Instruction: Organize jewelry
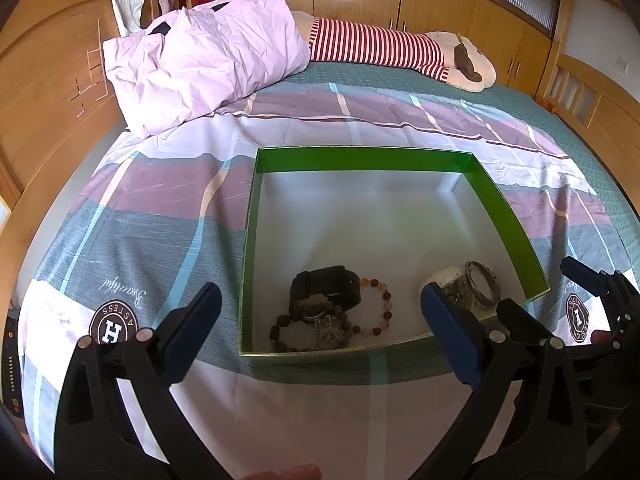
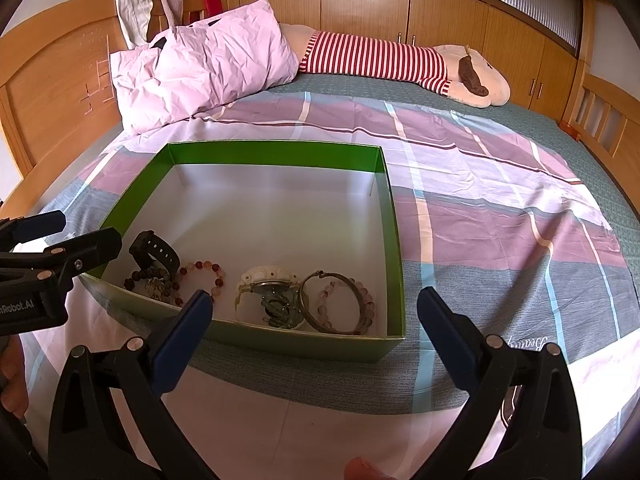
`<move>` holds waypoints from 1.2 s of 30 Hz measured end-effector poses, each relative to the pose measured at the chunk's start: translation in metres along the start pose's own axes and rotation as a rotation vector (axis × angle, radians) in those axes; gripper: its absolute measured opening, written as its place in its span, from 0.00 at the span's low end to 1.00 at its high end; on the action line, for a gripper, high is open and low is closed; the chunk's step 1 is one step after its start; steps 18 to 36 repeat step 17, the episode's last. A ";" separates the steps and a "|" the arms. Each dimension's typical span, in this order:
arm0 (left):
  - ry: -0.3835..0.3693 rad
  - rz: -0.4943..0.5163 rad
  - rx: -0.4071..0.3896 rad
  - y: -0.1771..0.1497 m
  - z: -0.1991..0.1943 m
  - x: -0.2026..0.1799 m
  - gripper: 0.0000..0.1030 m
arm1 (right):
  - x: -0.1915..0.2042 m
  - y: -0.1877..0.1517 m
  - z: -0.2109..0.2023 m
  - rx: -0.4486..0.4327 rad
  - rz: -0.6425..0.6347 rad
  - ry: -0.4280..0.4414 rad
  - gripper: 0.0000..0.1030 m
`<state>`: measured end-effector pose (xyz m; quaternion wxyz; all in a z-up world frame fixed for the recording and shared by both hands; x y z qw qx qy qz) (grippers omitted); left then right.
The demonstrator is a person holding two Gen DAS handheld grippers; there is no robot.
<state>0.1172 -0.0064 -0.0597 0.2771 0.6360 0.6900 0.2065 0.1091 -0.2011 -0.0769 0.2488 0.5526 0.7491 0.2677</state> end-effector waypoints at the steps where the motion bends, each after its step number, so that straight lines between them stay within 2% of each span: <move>1: -0.003 -0.001 0.002 0.000 0.000 0.000 0.98 | 0.000 -0.001 0.001 0.000 -0.003 -0.002 0.99; 36: -0.002 0.009 0.013 0.000 0.002 0.001 0.98 | 0.001 -0.002 0.001 0.002 -0.012 -0.004 0.99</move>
Point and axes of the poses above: each gripper's, at about its wrist camera, not at the fingertips, and z roughly the way its jaws point, x to its left, y to its top, the point moved 8 cm from there along z, roughly the way its jaws point, and after that the axes turned 6 degrees about -z, right-handed, at the moved point
